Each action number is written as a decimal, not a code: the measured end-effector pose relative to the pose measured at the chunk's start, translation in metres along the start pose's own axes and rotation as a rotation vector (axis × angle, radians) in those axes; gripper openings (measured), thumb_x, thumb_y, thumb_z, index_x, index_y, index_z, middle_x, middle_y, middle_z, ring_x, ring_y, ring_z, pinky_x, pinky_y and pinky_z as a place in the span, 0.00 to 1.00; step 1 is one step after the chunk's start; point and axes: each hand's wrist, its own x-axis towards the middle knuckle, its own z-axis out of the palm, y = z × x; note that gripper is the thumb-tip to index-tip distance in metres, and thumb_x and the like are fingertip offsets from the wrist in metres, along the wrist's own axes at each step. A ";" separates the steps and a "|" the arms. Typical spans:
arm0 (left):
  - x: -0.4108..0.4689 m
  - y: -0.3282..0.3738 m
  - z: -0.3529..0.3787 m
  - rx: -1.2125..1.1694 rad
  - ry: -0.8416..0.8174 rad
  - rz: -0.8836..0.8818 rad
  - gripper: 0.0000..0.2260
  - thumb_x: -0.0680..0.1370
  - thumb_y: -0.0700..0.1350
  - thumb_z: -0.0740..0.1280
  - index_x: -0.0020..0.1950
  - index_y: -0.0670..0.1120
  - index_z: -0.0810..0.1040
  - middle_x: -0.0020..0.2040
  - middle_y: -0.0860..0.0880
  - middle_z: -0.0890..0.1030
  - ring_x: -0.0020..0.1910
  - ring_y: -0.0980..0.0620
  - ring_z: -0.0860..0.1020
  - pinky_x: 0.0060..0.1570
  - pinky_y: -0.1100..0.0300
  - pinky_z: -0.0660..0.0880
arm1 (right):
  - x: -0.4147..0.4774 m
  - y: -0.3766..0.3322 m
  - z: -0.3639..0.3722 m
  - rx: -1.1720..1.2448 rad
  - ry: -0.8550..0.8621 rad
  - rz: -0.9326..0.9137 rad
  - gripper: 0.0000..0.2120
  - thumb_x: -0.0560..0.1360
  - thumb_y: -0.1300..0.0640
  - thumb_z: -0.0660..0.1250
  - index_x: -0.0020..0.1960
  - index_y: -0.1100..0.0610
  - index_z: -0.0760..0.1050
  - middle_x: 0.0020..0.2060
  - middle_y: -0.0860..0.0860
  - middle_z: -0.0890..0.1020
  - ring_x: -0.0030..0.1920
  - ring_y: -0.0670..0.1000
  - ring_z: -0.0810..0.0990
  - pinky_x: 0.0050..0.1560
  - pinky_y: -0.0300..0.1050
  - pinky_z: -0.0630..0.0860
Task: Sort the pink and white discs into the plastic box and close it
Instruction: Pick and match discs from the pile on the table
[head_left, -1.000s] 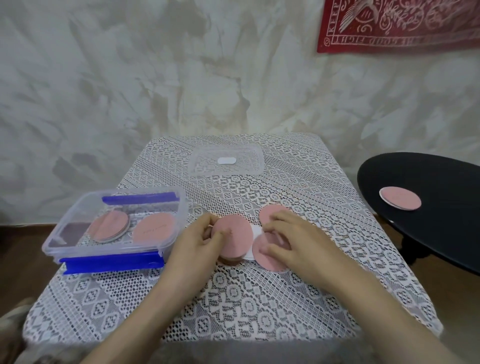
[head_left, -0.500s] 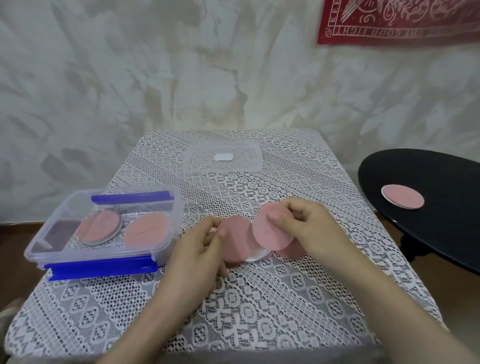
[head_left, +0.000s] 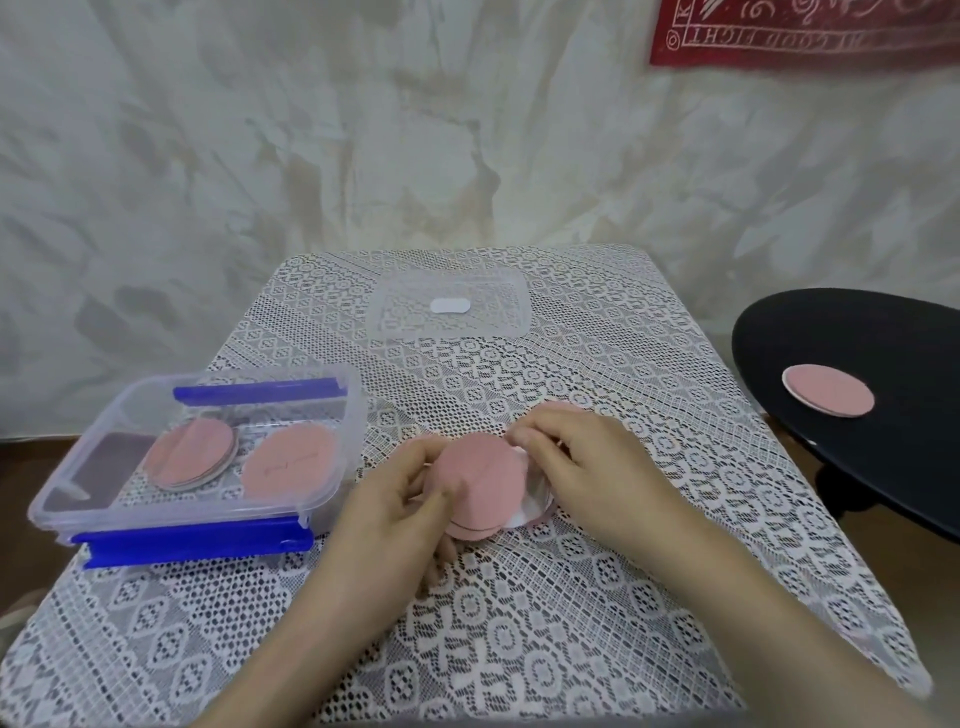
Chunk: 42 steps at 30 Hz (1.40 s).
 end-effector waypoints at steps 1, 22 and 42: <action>-0.002 -0.002 -0.002 0.003 0.017 -0.012 0.11 0.82 0.43 0.63 0.59 0.59 0.78 0.30 0.45 0.79 0.24 0.50 0.74 0.26 0.56 0.72 | 0.000 0.001 -0.002 -0.037 -0.028 0.009 0.11 0.83 0.49 0.62 0.59 0.47 0.82 0.49 0.40 0.82 0.47 0.39 0.78 0.46 0.36 0.75; -0.019 0.002 -0.012 0.013 0.056 -0.020 0.23 0.82 0.40 0.63 0.53 0.73 0.75 0.37 0.43 0.83 0.25 0.53 0.76 0.26 0.58 0.74 | 0.003 0.002 -0.005 -0.240 -0.098 0.176 0.26 0.73 0.36 0.71 0.67 0.47 0.76 0.59 0.46 0.78 0.51 0.50 0.78 0.49 0.47 0.75; -0.039 0.002 -0.013 0.095 -0.023 0.028 0.18 0.84 0.44 0.59 0.58 0.69 0.76 0.33 0.46 0.81 0.26 0.58 0.75 0.26 0.59 0.72 | -0.036 -0.017 -0.015 0.326 -0.228 0.133 0.04 0.80 0.55 0.69 0.54 0.49 0.78 0.42 0.48 0.82 0.32 0.44 0.77 0.34 0.39 0.77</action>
